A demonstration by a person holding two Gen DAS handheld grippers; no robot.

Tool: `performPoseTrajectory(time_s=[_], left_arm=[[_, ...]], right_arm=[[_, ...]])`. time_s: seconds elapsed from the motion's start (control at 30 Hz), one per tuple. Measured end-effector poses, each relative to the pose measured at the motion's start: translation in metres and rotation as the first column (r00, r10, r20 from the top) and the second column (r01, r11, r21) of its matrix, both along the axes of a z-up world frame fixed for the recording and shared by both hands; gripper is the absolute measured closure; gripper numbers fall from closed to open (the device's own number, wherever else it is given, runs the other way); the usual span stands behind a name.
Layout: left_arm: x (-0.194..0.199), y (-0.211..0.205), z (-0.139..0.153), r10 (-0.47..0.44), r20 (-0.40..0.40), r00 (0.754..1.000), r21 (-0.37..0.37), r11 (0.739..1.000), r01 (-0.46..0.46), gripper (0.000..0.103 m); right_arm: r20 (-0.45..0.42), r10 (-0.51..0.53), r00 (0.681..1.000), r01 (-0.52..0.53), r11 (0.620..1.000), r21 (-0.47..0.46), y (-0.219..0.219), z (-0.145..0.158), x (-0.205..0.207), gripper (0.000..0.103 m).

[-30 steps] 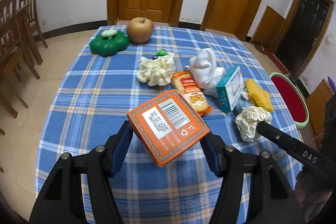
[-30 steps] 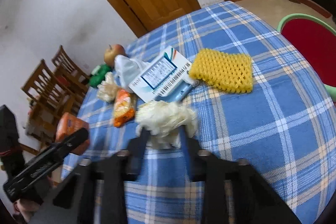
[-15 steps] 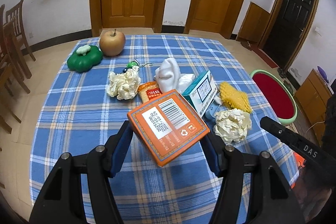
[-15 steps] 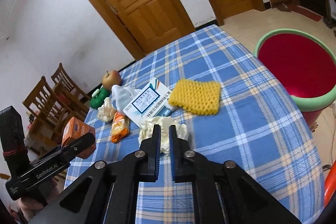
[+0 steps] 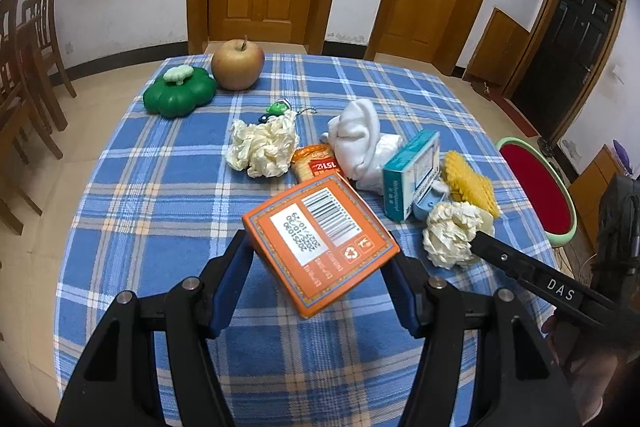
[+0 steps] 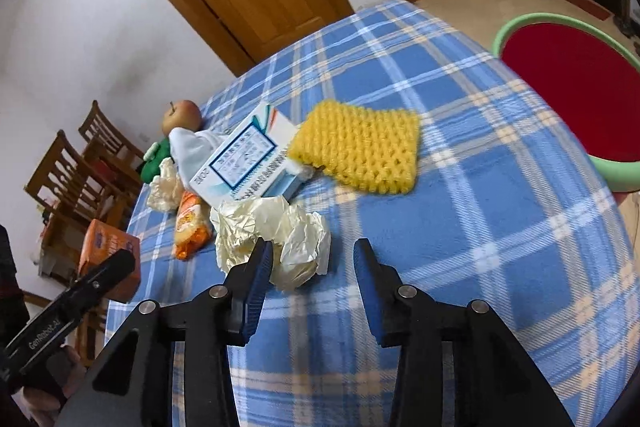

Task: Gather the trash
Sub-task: 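Grasp the crumpled white paper with the right tool while the left tool holds the box, then carry the paper with the right tool while the left tool carries the box to the bucket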

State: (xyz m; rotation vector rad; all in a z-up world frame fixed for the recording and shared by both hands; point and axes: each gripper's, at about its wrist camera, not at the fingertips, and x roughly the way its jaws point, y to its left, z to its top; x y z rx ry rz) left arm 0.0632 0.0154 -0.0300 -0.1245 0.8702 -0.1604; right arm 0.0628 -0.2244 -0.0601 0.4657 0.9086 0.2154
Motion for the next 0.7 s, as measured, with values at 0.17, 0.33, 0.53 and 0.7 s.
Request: performPoseTrajectory(time_s=[0.17,0.33,0.53,0.7], left_arm=[[0.001,-0.002,-0.002,-0.006,-0.004,1.000,0.000,1.000,0.006,0.039],[0.000,-0.003,-0.002,-0.010,-0.005,1.000,0.000,1.000,0.010,0.039],[-0.001,-0.006,-0.001,-0.017,-0.002,1.000,0.003,1.000,0.017,0.039],[-0.004,-0.015,0.002,-0.039,0.007,0.999,0.008,0.999,0.039,0.039]], right_arm=[[0.006,0.032,0.999,-0.033,0.999,0.043,0.010,-0.003,0.003,0.059],[0.032,0.071,0.997,-0.073,0.994,0.077,0.016,-0.006,0.005,0.076],[0.073,0.065,0.995,-0.070,0.995,0.075,0.014,0.000,-0.003,0.089],[0.123,0.038,0.992,-0.047,0.996,0.077,0.003,0.014,-0.016,0.090]])
